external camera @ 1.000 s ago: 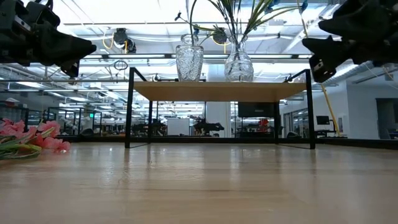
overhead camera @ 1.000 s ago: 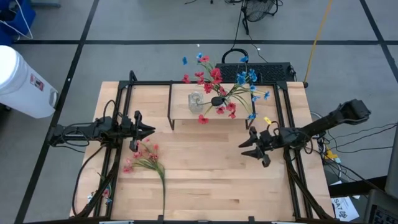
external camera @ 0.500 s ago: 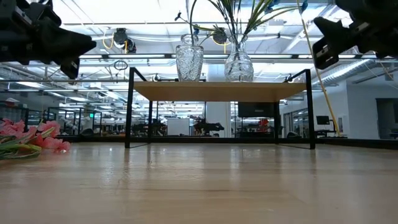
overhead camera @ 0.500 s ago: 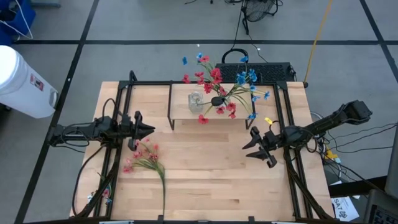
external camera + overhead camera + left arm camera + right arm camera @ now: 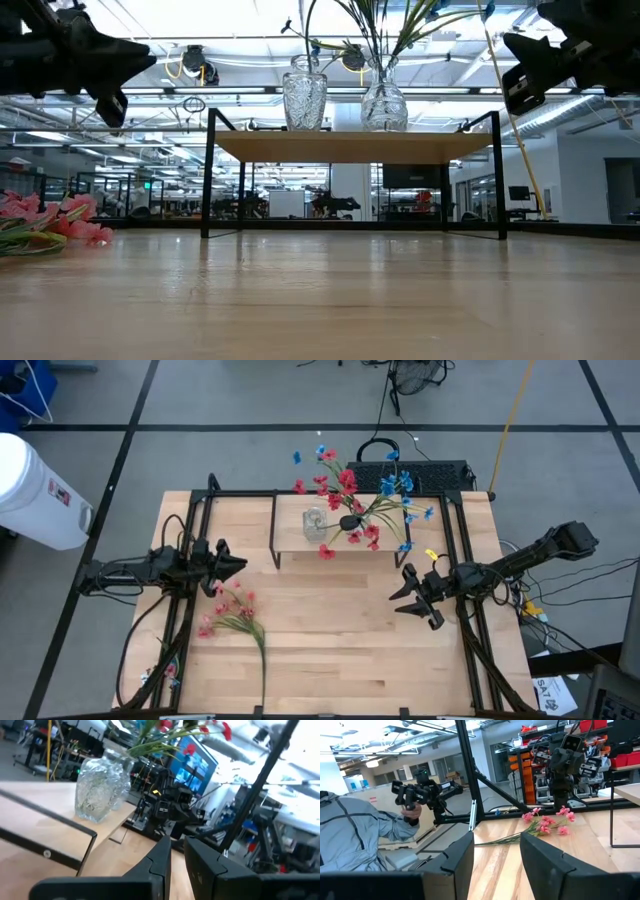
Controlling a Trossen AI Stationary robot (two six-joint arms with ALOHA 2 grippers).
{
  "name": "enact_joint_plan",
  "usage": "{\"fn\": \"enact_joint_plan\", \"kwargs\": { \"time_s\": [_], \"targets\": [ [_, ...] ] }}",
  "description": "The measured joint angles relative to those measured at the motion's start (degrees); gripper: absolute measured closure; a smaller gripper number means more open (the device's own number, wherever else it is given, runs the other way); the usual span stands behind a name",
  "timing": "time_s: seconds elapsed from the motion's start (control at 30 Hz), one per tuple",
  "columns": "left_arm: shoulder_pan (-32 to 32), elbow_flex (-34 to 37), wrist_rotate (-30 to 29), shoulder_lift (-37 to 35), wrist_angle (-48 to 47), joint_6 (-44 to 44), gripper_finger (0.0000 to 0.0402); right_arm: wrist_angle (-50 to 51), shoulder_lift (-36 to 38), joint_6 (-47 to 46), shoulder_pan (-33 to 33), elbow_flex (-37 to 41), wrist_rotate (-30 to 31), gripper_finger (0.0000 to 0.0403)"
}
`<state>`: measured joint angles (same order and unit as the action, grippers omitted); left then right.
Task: Pick and place flowers into a vace then onto a shelf
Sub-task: Put the pink flowers into the left transparent vase on the shelf
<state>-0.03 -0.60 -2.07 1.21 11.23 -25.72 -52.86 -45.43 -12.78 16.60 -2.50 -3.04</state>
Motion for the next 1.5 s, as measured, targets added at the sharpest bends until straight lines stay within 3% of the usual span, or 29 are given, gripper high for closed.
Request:
{"fn": "enact_joint_plan", "kwargs": {
  "time_s": [0.13, 0.3, 0.53, 0.93, 1.13, 1.5],
  "targets": [
    [0.0, 0.0, -1.4, 0.0, 0.0, -5.8, 0.0344, 0.0, 0.0, 0.0, 0.0, 0.0, 0.0, 0.0252],
    [0.0, 0.0, -0.6, 0.0, 0.5, -7.5, 0.0344, 0.0, 0.0, 0.0, 0.0, 0.0, 0.0, 0.0252],
    [-0.1, 0.0, -4.2, 0.8, 2.6, -10.0, 0.0344, 0.0, 0.0, 0.0, 0.0, 0.0, 0.0, 0.0252],
    [-2.1, -3.6, -10.1, 14.5, 9.0, -9.7, 0.0344, 0.0, 0.0, 0.0, 0.0, 0.0, 0.0, 0.0252],
    [-2.7, -14.5, -14.7, 26.8, -1.9, -10.2, 0.0344, 0.0, 0.0, 0.0, 0.0, 0.0, 0.0, 0.0252],
    [-3.4, -33.7, -14.8, 45.0, -25.9, -20.0, 0.0344, 0.0, 0.0, 0.0, 0.0, 0.0, 0.0, 0.0252]
  ]
}}
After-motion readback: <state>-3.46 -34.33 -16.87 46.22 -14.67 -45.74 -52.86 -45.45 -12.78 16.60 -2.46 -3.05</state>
